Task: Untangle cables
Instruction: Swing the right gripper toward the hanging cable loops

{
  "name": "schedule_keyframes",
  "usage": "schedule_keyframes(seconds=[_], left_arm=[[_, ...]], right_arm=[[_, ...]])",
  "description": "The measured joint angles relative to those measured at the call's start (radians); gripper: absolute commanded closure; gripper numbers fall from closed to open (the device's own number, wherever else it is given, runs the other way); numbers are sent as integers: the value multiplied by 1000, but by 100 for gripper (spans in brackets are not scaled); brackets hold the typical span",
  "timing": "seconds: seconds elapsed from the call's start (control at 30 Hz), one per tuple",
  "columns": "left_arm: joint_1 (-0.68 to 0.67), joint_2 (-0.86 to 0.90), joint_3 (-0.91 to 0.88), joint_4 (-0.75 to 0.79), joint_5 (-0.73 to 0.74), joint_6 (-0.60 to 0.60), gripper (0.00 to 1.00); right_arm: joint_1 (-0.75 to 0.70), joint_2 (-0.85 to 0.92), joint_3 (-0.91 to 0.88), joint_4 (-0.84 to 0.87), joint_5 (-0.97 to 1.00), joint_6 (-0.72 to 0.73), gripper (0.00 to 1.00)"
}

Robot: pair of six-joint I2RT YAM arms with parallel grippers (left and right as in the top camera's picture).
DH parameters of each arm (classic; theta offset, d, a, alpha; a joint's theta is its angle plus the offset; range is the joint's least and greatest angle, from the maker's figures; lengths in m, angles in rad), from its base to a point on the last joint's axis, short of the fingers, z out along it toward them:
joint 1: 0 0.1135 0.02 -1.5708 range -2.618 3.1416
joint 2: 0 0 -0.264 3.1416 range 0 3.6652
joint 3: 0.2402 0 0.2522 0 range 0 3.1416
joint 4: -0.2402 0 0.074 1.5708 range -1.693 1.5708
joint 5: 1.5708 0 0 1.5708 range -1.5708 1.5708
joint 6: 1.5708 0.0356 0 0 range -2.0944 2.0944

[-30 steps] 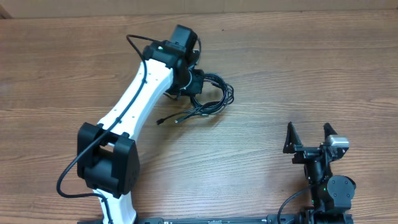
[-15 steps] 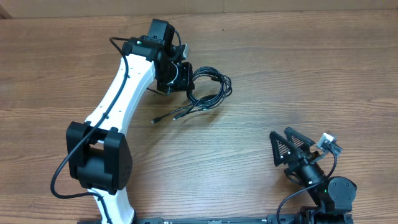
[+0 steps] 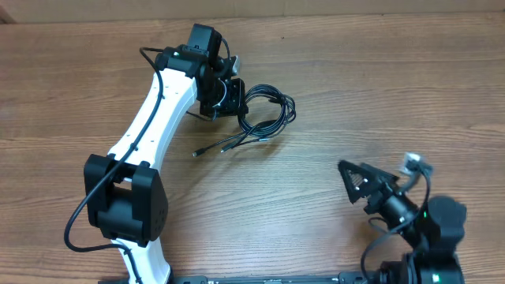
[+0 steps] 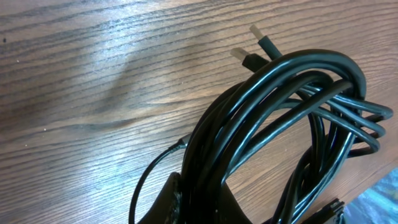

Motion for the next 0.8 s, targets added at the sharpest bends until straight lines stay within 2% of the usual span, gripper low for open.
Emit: schedule_keyframes(seconds=[0.13, 0.23, 0.27, 0.37, 0.6, 0.8], left_arm=[[0, 0, 0, -1, 1, -64, 96], [0, 0, 0, -3, 23, -116, 96], [0, 0, 0, -4, 40, -129, 96], [0, 0, 0, -6, 104, -151, 96], [0, 0, 0, -21, 188, -170, 96], [0, 0, 0, -32, 203, -176, 96]], right_arm=[[0, 149, 5, 155, -149, 1, 0], [0, 247, 8, 240, -191, -3, 0], [0, 275, 8, 255, -190, -8, 2], [0, 382, 9, 299, -164, -22, 16], [15, 587, 10, 459, -122, -12, 26], [96, 675, 10, 608, -103, -4, 32]])
